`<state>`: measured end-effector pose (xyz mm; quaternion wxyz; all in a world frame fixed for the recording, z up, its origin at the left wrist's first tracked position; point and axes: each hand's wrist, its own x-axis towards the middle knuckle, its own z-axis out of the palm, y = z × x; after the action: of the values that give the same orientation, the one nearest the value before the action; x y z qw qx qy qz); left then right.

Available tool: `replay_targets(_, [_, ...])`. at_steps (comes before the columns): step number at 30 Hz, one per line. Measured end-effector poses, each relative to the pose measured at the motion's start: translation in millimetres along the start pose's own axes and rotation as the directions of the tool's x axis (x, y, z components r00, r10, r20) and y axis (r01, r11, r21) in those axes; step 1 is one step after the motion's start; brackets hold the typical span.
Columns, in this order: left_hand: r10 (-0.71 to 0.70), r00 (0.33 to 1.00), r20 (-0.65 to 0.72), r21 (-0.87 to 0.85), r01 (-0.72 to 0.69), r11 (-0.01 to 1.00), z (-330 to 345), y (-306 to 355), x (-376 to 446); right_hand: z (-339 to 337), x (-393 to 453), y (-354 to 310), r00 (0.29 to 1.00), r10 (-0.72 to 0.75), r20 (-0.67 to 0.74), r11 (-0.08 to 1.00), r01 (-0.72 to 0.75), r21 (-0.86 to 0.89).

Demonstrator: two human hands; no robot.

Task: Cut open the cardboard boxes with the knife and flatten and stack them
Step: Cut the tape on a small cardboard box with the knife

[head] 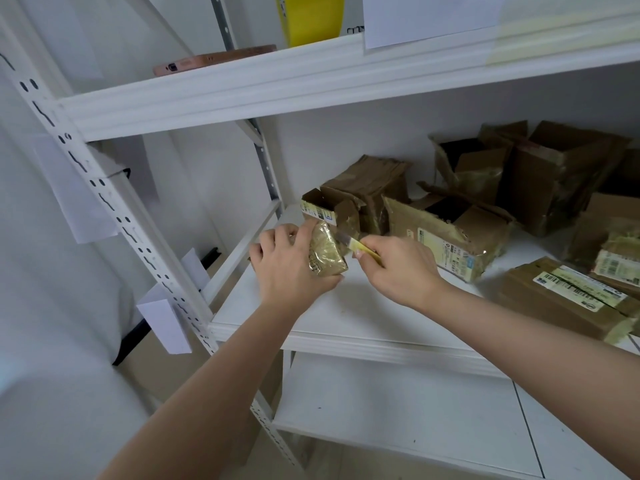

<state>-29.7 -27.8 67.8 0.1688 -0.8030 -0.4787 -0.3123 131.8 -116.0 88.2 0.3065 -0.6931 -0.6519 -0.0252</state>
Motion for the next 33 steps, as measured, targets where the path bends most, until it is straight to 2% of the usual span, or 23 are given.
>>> replay_targets(7, [-0.038,0.996,0.087,-0.006,0.039,0.999,4,2,-7,2,1,-8,1.0,0.009,0.029,0.999,-0.007,-0.053])
replay_targets(13, [-0.032,0.978,0.208,0.022,0.028,0.999,12,5,-19,14,0,-7,0.987,0.068,0.145,0.994,-0.055,-0.091])
replay_targets(19, [0.039,0.94,0.339,0.03,-0.053,0.998,15,-1,-25,26,-1,-4,0.968,0.128,0.216,0.991,-0.116,-0.068])
replay_targets(27, [-0.011,0.91,0.415,-0.003,0.014,1.0,19,-5,-22,27,-5,-3,0.94,0.154,0.305,0.988,-0.149,-0.04])
replay_targets(33, [-0.002,0.909,0.417,-0.024,0.013,1.0,15,-4,-24,19,-11,2,0.915,0.167,0.366,0.985,-0.171,-0.023])
